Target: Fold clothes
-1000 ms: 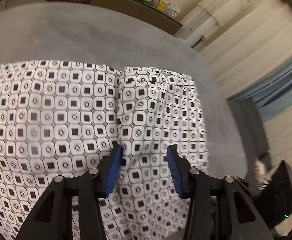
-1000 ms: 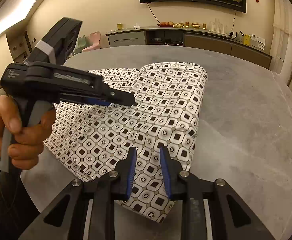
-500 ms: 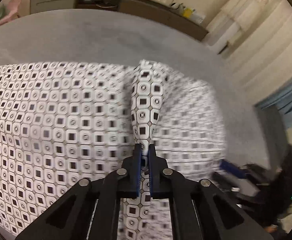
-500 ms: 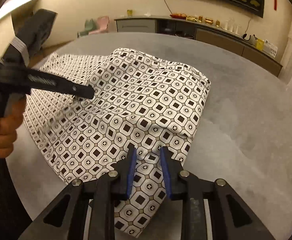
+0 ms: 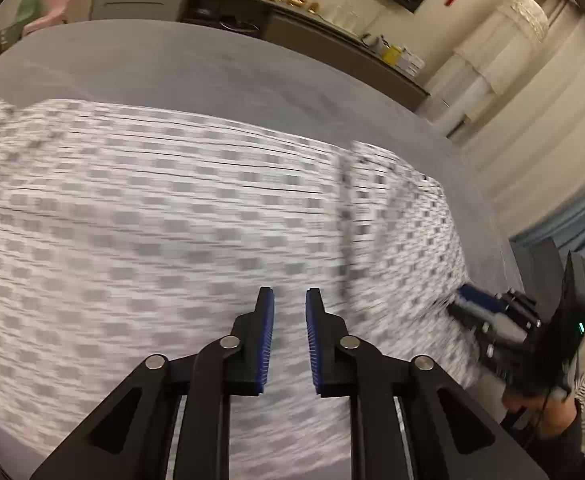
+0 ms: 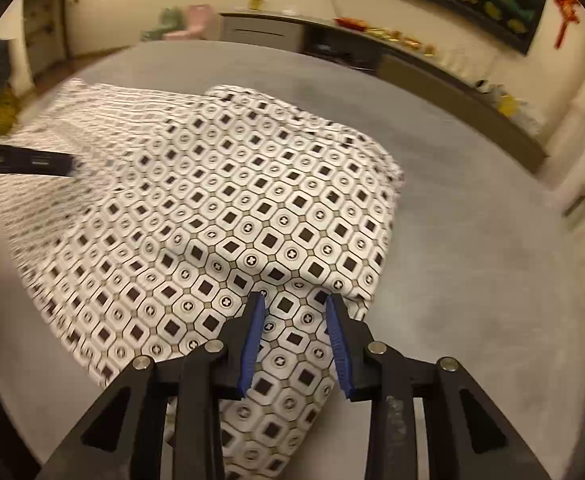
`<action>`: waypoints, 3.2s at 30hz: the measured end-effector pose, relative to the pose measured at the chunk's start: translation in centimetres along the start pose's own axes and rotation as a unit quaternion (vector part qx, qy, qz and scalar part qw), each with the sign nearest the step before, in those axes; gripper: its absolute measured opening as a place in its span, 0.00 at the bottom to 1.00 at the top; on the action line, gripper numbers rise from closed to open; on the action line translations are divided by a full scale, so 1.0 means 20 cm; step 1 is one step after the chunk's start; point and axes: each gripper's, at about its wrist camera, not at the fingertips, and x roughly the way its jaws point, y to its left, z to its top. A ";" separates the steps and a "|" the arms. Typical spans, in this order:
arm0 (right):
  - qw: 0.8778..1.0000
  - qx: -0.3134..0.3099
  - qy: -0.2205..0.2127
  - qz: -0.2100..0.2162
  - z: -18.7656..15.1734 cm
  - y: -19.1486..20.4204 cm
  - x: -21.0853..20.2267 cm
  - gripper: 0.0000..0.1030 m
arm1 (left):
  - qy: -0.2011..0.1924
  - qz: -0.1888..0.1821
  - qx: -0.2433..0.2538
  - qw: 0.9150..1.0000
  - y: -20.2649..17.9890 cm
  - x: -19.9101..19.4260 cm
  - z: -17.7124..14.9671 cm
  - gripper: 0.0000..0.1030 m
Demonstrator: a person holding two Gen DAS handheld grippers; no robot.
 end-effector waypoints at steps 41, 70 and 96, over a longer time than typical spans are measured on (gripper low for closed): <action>0.960 -0.104 0.013 0.258 0.78 1.18 0.08 0.71 | -0.194 0.135 -0.022 0.971 0.33 -0.27 -0.37 0.08; 0.959 -0.150 0.094 0.223 0.86 1.71 0.98 0.73 | -0.197 -0.011 -0.185 0.963 0.78 -0.34 -0.45 0.29; 0.961 0.165 0.054 0.217 0.14 0.19 1.21 0.47 | -0.173 -0.115 0.079 0.975 0.04 -0.32 -0.31 0.29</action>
